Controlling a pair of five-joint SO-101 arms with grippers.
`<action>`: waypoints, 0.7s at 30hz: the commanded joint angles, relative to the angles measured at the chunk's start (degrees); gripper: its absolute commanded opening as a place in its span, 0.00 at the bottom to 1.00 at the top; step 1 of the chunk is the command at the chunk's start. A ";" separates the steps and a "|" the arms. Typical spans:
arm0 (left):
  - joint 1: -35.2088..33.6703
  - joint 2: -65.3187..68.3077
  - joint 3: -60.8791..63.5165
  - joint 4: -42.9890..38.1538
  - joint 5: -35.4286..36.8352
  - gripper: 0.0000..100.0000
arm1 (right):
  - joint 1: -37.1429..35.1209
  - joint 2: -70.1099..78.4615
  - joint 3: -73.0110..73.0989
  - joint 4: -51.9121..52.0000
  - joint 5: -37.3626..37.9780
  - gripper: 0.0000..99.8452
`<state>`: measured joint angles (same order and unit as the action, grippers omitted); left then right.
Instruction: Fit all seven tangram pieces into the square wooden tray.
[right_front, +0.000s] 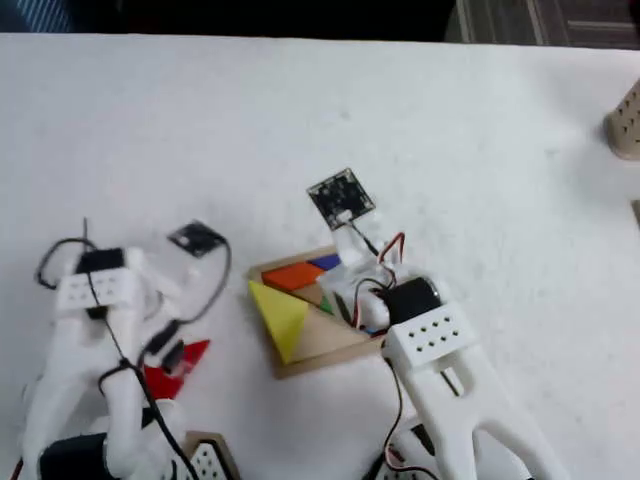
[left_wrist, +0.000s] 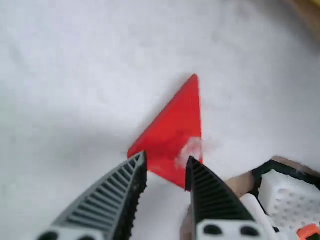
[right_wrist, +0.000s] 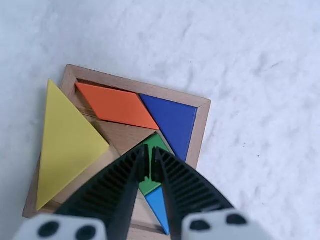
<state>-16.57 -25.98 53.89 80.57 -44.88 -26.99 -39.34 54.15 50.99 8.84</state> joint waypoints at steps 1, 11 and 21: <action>-7.60 -1.01 -6.24 1.41 -2.64 0.02 | -0.66 -0.48 -1.58 0.22 -0.26 0.02; -10.59 -0.92 2.73 -1.93 -8.09 0.10 | -1.89 -0.48 -1.41 0.22 0.26 0.02; -10.86 -0.84 8.70 -16.44 5.19 0.37 | -3.03 -0.48 -1.32 0.31 2.46 0.02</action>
<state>-26.33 -25.89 61.89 68.88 -39.87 -29.45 -39.34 54.15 50.99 10.42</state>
